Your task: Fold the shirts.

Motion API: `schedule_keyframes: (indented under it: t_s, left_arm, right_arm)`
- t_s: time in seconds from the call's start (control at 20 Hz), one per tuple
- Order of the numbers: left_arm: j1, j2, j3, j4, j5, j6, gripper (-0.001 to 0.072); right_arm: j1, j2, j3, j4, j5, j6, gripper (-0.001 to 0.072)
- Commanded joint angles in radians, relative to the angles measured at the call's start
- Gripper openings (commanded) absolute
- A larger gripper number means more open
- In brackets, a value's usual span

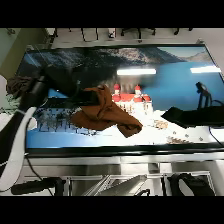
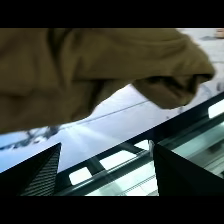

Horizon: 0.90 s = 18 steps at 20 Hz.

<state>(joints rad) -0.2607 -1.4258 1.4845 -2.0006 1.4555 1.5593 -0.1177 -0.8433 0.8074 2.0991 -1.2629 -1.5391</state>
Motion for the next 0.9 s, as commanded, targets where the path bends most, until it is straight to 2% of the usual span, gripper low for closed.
schedule_keyframes:
  t_s: [0.0,0.05,0.15,0.25,0.4,0.7,0.75,0.8,0.85]
  left_arm:
    - [0.22,0.18,-0.36,0.06,-0.056,-0.007,0.0619]
    - [0.267,0.205,-0.471,0.028,-0.125,0.0,0.0619]
    - [0.344,0.206,-0.642,-0.103,-0.249,0.094,0.0619]
    - [0.388,0.15,-0.711,-0.248,-0.334,0.189,0.0618]
    - [0.376,0.026,-0.663,-0.277,-0.366,0.229,0.0618]
    - [0.345,-0.174,-0.487,-0.269,-0.38,0.239,0.0589]
    - [0.351,-0.193,-0.478,-0.269,-0.38,0.239,0.0588]
    - [0.353,-0.208,-0.475,-0.269,-0.379,0.238,0.0546]
    - [0.353,-0.215,-0.476,-0.264,-0.379,0.24,0.0293]
  right_arm:
    - [0.041,-0.051,-0.167,0.098,0.081,-0.041,0.0564]
    - [0.08,-0.069,-0.216,0.144,0.14,-0.055,0.0564]
    - [0.181,-0.129,-0.253,0.185,0.243,-0.062,0.0564]
    - [0.293,-0.212,-0.252,0.233,0.36,-0.062,0.0564]
    - [0.392,-0.335,-0.214,0.27,0.455,-0.061,0.0564]
    - [0.401,-0.498,-0.093,0.297,0.467,-0.062,0.0563]
    - [0.401,-0.518,-0.085,0.304,0.468,-0.062,0.0534]
    - [0.403,-0.533,-0.079,0.306,0.467,-0.063,0.037]
    - [0.407,-0.541,-0.078,0.307,0.468,-0.072,0.0249]
